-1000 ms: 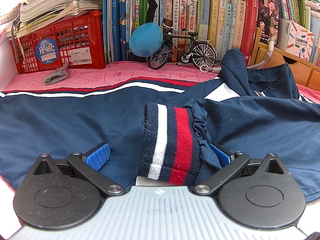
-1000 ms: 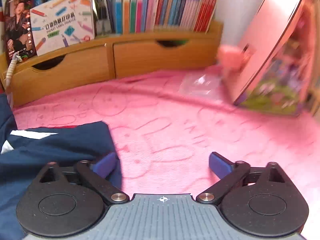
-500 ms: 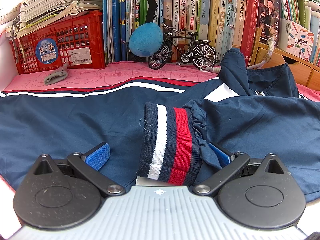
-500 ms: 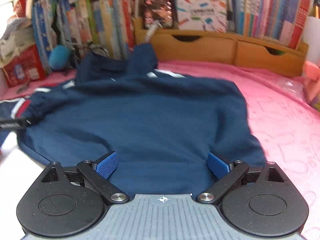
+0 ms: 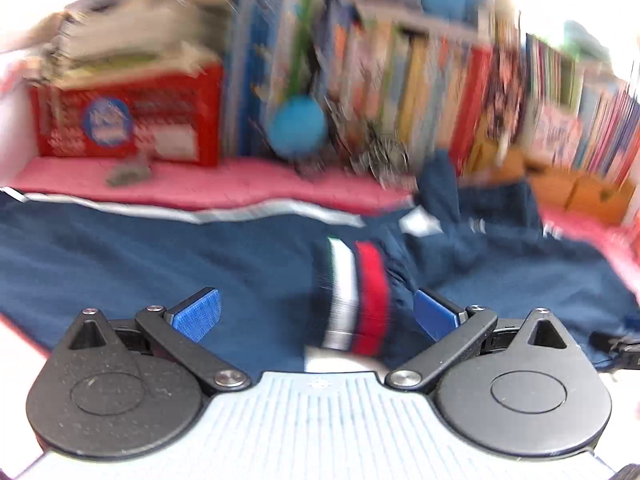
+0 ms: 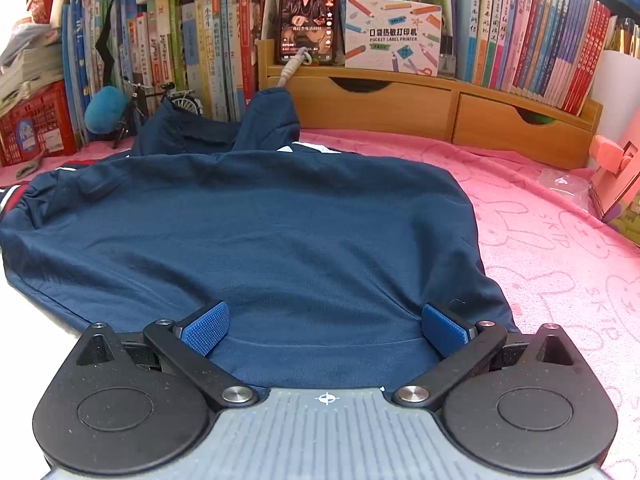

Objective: Fold clothes

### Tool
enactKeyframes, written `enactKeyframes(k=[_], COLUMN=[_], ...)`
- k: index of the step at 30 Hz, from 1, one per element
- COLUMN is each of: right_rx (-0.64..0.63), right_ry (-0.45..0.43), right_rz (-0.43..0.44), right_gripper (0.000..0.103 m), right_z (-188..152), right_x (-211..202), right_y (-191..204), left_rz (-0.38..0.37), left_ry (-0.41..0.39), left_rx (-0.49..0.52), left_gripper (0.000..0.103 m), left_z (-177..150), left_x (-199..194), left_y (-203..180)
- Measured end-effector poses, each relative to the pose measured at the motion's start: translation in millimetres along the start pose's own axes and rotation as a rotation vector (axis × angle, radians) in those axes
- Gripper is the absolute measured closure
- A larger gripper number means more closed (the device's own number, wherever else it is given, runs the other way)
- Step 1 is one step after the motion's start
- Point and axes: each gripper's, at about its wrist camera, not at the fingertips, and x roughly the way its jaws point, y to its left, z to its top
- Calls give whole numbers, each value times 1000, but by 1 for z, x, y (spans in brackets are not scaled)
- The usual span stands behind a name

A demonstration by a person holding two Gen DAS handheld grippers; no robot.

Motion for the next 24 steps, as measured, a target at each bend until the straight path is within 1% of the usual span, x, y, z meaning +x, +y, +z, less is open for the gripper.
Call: enactKeyframes(k=[1, 4, 6, 9, 10, 11, 13, 15, 16, 17, 19, 21, 22, 23, 24], right_rx=[0, -1, -2, -4, -3, -3, -3, -2, 0, 1, 4, 6, 6, 7, 7], right_ry=[0, 0, -1, -1, -1, -1, -1, 0, 0, 0, 0, 0, 0, 0, 1], right_rz=[-1, -2, -4, -7, -7, -8, -8, -10, -12, -14, -17, -17, -18, -18, -17], right_gripper=[0, 0, 0, 0, 0, 0, 0, 0, 0, 0, 0, 0, 0, 0, 0], right_z=[0, 0, 0, 0, 0, 0, 0, 0, 0, 0, 0, 0, 0, 0, 0], right_x=[1, 5, 5, 5, 5, 5, 5, 5, 5, 5, 5, 5, 5, 5, 5], right_y=[0, 0, 0, 1, 1, 2, 2, 2, 2, 3, 3, 3, 3, 3, 3], left_rz=[60, 290, 423, 599, 642, 666, 695, 667, 653, 651, 668, 696, 717, 712, 703], left_ry=[-26, -31, -9, 4, 7, 13, 31, 56, 67, 79, 80, 67, 58, 31, 3], left_rx=[-18, -105, -167, -250, -277, -299, -341, -393, -423, -458, -512, -531, -530, -526, -522], left_gripper=[0, 0, 0, 0, 0, 0, 0, 12, 25, 34, 36, 58, 79, 94, 97], left_z=[4, 18, 28, 38, 41, 43, 48, 51, 51, 50, 47, 45, 45, 45, 45], left_x=[-3, 6, 20, 41, 48, 56, 71, 84, 90, 93, 99, 99, 98, 94, 90], left_y=[19, 86, 126, 169, 181, 191, 210, 227, 236, 242, 248, 248, 246, 243, 240])
